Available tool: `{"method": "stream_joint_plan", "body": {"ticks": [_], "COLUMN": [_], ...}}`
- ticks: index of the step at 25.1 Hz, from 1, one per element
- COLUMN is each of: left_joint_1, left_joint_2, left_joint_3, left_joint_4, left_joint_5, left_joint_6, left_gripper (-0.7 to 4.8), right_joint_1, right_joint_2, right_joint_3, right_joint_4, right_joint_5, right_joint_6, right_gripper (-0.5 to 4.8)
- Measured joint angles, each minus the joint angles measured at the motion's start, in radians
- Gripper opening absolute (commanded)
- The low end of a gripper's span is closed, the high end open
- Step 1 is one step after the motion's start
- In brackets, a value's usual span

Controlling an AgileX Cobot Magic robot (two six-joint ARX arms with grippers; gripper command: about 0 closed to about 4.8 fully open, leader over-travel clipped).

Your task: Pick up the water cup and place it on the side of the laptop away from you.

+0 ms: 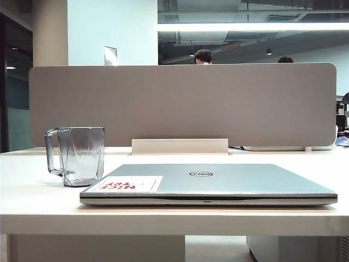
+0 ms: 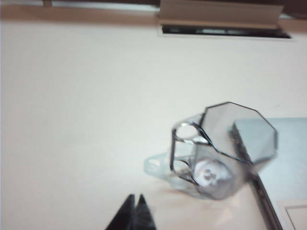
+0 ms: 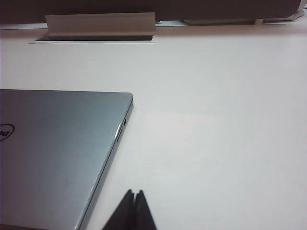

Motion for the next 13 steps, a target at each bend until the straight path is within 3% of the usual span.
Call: {"method": "stream_joint_plan", "body": {"ticks": [8, 13], "left_joint_1": [0.0, 0.0], "left_joint_2": [0.534, 0.771], "left_joint_3": [0.266, 0.38], "left_joint_4": [0.065, 0.155], "left_joint_5": [0.02, 0.159], "left_joint_6": [0.035, 0.116], "left_gripper": [-0.06, -0.06], "right_joint_1": [0.0, 0.0], "right_joint_2": [0.0, 0.0], "right_joint_3": [0.0, 0.0], "right_joint_4": [-0.017, -0.018], "right_joint_5": [0.0, 0.0], "right_joint_6": [0.0, 0.0], "right_gripper": [-0.08, -0.08]}}
